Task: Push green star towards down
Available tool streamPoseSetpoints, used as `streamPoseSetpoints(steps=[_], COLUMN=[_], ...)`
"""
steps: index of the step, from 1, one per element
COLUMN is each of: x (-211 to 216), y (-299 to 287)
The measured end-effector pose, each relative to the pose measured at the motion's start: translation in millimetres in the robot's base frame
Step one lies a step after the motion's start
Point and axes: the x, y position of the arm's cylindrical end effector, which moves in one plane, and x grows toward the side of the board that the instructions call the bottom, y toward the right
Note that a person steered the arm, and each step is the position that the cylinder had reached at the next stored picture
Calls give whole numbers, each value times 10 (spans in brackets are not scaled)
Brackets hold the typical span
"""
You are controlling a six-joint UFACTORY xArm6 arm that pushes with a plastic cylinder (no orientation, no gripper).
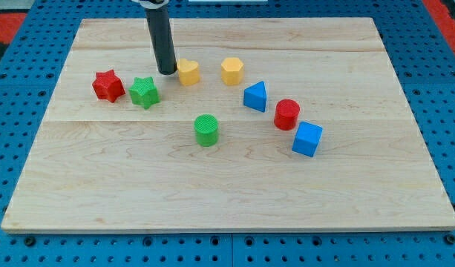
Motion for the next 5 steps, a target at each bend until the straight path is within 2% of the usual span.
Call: streamPoseSetpoints(steps=[2,5], x=[56,257], y=[46,-549])
